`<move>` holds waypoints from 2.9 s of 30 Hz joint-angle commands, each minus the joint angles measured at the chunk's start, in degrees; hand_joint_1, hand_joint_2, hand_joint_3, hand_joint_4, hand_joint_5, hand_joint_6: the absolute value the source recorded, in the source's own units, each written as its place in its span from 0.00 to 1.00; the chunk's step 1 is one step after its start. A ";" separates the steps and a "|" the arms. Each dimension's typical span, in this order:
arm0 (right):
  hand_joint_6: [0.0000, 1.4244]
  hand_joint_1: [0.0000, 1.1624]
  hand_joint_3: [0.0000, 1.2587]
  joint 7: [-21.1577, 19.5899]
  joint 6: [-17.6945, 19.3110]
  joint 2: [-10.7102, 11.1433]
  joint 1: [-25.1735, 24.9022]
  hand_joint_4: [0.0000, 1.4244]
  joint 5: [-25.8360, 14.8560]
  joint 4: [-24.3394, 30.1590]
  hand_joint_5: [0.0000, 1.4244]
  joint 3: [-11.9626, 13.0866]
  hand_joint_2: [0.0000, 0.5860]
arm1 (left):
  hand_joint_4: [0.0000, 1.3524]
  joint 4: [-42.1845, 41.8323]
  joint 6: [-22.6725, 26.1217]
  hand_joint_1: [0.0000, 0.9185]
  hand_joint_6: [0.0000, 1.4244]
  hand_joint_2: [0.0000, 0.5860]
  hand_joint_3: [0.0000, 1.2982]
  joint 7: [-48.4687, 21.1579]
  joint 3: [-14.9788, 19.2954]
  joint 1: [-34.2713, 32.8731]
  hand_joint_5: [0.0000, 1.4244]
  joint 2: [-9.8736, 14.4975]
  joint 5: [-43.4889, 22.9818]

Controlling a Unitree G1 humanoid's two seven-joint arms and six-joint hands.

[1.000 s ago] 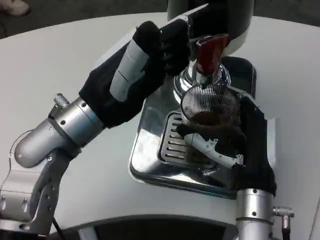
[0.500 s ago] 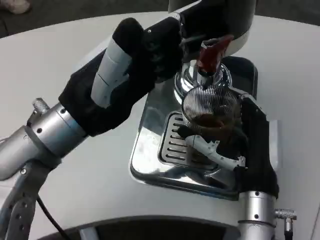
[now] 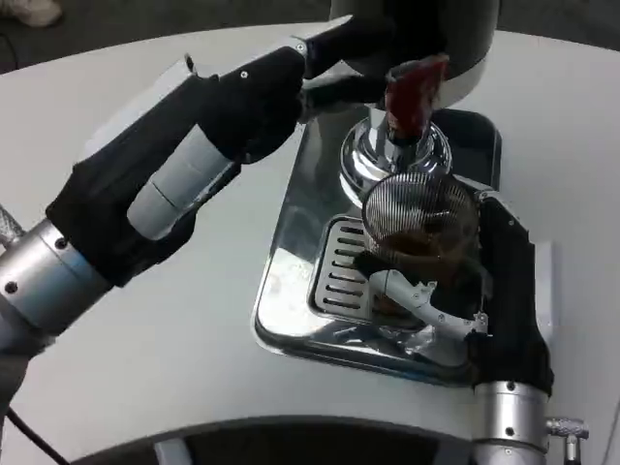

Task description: Grasp the cup under the faucet to collect the drink, then remove the cup.

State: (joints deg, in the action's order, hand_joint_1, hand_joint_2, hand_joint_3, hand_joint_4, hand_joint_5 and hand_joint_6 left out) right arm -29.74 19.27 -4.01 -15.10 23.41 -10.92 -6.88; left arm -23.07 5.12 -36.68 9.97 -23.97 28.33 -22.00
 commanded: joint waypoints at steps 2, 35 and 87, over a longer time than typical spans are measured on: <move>0.54 0.89 0.55 0.15 -0.04 -0.32 1.40 0.54 -0.15 2.00 0.62 0.29 0.24 | 0.04 -2.43 -2.34 0.00 0.07 0.12 0.13 0.52 0.57 2.41 0.12 2.07 2.95; 0.55 0.88 0.56 8.63 -2.00 -0.64 11.93 0.55 -2.38 19.42 0.63 -1.45 0.23 | 0.05 -7.21 -9.53 0.00 0.05 0.09 0.16 -0.95 8.14 13.53 0.11 7.41 3.07; 0.58 0.87 0.56 29.02 -11.99 5.03 38.17 0.55 -8.78 55.90 0.63 -7.49 0.23 | 0.07 -6.08 -38.07 0.00 0.05 0.09 0.18 -2.95 18.85 34.87 0.11 10.44 8.31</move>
State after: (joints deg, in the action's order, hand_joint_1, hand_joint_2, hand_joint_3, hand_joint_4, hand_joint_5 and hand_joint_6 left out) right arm -1.11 6.91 0.78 21.97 15.93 42.38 -13.86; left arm -28.89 -30.78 -39.02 28.30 9.58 38.36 -13.37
